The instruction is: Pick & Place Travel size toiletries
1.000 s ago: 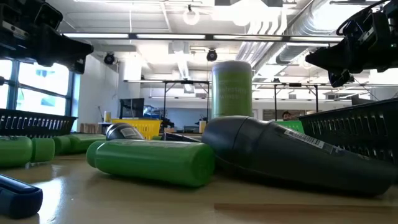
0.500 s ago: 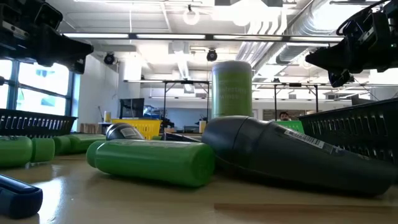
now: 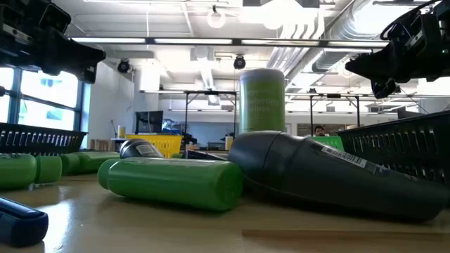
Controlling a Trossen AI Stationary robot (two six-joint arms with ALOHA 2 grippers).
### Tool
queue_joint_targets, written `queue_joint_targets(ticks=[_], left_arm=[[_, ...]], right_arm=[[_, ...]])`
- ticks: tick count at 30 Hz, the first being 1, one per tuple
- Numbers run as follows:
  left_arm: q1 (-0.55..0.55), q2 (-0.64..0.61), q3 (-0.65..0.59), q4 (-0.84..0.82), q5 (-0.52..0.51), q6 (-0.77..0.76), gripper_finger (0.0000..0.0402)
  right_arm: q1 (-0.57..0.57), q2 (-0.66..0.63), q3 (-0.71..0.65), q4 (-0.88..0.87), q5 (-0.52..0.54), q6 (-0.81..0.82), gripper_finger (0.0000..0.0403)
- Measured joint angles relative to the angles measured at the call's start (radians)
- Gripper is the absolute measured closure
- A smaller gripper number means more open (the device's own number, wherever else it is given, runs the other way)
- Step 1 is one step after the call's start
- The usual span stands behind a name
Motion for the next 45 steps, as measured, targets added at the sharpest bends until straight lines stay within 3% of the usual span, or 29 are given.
queue_joint_targets(ticks=[45], left_arm=[[0.000,0.000,0.000,0.000,0.000,0.000,0.0398]], right_arm=[[0.000,0.000,0.000,0.003,-0.003,0.017,0.0400]])
